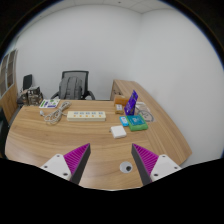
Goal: Unplug charger
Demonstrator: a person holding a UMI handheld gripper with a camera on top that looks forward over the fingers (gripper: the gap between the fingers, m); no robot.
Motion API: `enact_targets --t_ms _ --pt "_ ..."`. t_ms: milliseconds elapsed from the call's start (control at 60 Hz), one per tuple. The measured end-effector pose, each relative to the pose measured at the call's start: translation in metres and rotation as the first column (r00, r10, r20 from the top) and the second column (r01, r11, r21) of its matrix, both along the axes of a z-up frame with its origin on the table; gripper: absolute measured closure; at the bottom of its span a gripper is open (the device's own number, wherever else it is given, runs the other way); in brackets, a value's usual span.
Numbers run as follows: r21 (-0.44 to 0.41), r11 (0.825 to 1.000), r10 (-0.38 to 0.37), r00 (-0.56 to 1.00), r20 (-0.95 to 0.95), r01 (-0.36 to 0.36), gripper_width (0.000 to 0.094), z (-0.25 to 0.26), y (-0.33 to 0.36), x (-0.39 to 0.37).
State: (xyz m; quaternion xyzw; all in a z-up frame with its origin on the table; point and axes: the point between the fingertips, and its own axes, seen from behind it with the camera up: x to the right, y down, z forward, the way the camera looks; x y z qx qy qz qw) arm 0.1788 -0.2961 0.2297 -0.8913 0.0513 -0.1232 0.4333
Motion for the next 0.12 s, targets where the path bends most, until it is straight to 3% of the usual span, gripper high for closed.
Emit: enact_targets --t_ms 117 --pt "0.009 1.0 0.003 1.0 0.005 -0.003 0.0077 0.0047 -0.0035 -0.0046"
